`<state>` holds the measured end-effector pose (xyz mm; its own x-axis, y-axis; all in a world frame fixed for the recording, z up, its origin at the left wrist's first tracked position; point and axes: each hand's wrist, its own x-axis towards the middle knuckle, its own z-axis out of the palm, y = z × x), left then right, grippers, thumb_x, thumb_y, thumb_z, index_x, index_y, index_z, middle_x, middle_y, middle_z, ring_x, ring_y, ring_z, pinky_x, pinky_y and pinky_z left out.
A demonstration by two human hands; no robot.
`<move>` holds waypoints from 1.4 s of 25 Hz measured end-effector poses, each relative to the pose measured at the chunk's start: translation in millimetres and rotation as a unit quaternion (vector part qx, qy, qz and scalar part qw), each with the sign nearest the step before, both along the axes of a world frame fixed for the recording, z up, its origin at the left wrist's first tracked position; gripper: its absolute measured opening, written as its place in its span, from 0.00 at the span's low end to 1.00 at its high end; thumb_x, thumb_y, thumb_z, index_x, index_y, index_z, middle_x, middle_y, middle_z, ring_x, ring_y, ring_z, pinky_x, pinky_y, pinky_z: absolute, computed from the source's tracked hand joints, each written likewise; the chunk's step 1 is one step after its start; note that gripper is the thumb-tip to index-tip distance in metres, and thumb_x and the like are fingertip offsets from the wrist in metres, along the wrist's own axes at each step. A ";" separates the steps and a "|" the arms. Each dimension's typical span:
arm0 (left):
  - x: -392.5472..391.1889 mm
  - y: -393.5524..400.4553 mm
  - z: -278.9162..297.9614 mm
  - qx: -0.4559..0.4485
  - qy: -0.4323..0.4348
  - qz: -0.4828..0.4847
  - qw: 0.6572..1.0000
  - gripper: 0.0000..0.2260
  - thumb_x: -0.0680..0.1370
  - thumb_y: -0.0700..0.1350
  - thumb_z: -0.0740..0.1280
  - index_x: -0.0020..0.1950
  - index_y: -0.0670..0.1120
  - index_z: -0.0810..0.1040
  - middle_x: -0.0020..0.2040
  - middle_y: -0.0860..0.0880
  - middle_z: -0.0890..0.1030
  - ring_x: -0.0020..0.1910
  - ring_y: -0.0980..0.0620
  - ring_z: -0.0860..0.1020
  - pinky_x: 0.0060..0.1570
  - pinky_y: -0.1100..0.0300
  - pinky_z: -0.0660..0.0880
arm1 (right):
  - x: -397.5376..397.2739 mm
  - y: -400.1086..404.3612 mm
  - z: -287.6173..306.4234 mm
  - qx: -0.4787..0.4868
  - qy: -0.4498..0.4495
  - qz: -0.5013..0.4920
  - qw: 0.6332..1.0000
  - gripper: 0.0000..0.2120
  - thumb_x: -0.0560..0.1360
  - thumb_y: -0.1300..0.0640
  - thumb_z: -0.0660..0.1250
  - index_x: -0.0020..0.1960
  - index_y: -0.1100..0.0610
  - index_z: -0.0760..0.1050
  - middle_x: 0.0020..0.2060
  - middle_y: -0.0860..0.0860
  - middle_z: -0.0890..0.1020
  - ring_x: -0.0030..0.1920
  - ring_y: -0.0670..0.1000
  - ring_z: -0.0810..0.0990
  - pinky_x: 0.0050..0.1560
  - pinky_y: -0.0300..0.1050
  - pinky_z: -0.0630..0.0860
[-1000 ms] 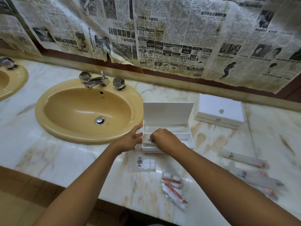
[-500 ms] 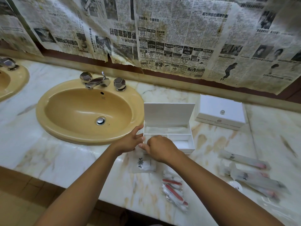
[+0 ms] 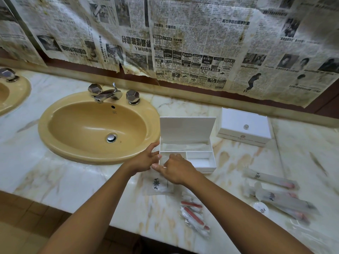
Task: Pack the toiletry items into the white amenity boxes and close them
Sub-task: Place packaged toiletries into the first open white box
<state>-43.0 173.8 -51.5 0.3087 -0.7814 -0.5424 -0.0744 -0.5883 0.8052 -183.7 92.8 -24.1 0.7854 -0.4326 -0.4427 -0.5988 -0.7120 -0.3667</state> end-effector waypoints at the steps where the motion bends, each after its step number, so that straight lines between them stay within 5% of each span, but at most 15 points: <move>1: -0.9 0.3 1.9 -0.002 0.003 -0.001 1.000 0.24 0.83 0.48 0.60 0.77 0.59 0.57 0.51 0.54 0.79 0.42 0.61 0.74 0.40 0.65 0.71 | -1.3 3.5 -0.4 -0.052 -0.031 -0.001 0.998 0.32 0.78 0.34 0.51 0.57 0.60 0.79 0.61 0.57 0.74 0.65 0.55 0.68 0.58 0.52 0.69; 4: -1.2 1.2 3.5 -0.003 0.014 -0.005 1.000 0.25 0.83 0.49 0.60 0.77 0.61 0.55 0.67 0.55 0.76 0.52 0.58 0.75 0.46 0.62 0.73 | -6.7 21.0 -8.1 -0.205 -0.209 0.001 0.956 0.19 0.74 0.43 0.66 0.46 0.59 0.82 0.41 0.54 0.80 0.46 0.56 0.78 0.42 0.49 0.73; 7: 0.8 1.9 0.1 -0.006 0.019 -0.001 1.000 0.25 0.83 0.49 0.61 0.77 0.61 0.56 0.68 0.54 0.75 0.59 0.53 0.75 0.59 0.52 0.75 | -9.5 39.7 -22.3 -0.226 -0.283 0.036 0.931 0.09 0.66 0.51 0.74 0.36 0.57 0.80 0.34 0.53 0.79 0.35 0.54 0.77 0.31 0.44 0.72; 13: -4.1 2.5 7.5 0.001 0.005 -0.007 1.000 0.26 0.83 0.51 0.59 0.78 0.60 0.52 0.71 0.55 0.71 0.63 0.52 0.73 0.56 0.55 0.70 | -15.1 54.3 -41.9 -0.196 -0.194 0.114 0.955 0.11 0.57 0.58 0.76 0.32 0.56 0.74 0.29 0.52 0.74 0.30 0.53 0.75 0.27 0.38 0.58; 19: -3.4 2.0 5.7 0.005 -0.002 -0.004 1.000 0.26 0.83 0.51 0.59 0.78 0.60 0.52 0.73 0.53 0.71 0.64 0.51 0.74 0.54 0.55 0.71 | -16.9 58.6 -65.1 -0.174 -0.109 0.110 0.973 0.15 0.50 0.60 0.78 0.35 0.55 0.78 0.32 0.50 0.79 0.34 0.53 0.79 0.28 0.38 0.70; 23: -4.7 2.4 7.1 0.010 -0.009 -0.006 1.000 0.26 0.83 0.52 0.59 0.79 0.60 0.52 0.73 0.53 0.70 0.62 0.51 0.74 0.54 0.56 0.71 | -17.9 59.3 -53.4 -0.185 -0.075 0.138 0.970 0.14 0.42 0.63 0.77 0.23 0.53 0.75 0.22 0.49 0.75 0.26 0.51 0.76 0.23 0.35 0.63; 27: -7.4 -0.5 5.6 -0.001 -0.032 0.004 0.999 0.26 0.83 0.49 0.59 0.79 0.58 0.53 0.69 0.52 0.74 0.56 0.53 0.75 0.58 0.55 0.70 | -21.3 59.1 -51.5 -0.200 -0.068 0.157 0.965 0.13 0.46 0.64 0.75 0.23 0.54 0.73 0.22 0.48 0.75 0.24 0.51 0.75 0.26 0.37 0.55; 30: -7.0 -6.1 0.5 -0.001 -0.026 0.040 0.999 0.24 0.83 0.44 0.59 0.77 0.58 0.58 0.52 0.48 0.78 0.46 0.54 0.74 0.58 0.52 0.75 | -21.4 55.7 -45.6 -0.211 -0.091 0.143 0.963 0.13 0.47 0.63 0.75 0.23 0.54 0.72 0.21 0.49 0.74 0.22 0.52 0.74 0.27 0.36 0.54; 35: -4.5 -12.9 5.7 0.000 -0.021 0.045 0.999 0.22 0.81 0.37 0.59 0.72 0.55 0.65 0.44 0.43 0.74 0.39 0.52 0.71 0.36 0.60 0.79 | -14.5 45.6 -12.6 -0.257 -0.196 0.111 0.940 0.13 0.54 0.59 0.76 0.24 0.55 0.71 0.22 0.50 0.73 0.23 0.52 0.72 0.27 0.38 0.55</move>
<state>-47.5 160.9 -45.8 0.4002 -0.7497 -0.5270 -0.0557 -0.5939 0.8026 -198.1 138.4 -36.7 0.9404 -0.3172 0.1224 -0.3061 -0.9466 -0.1014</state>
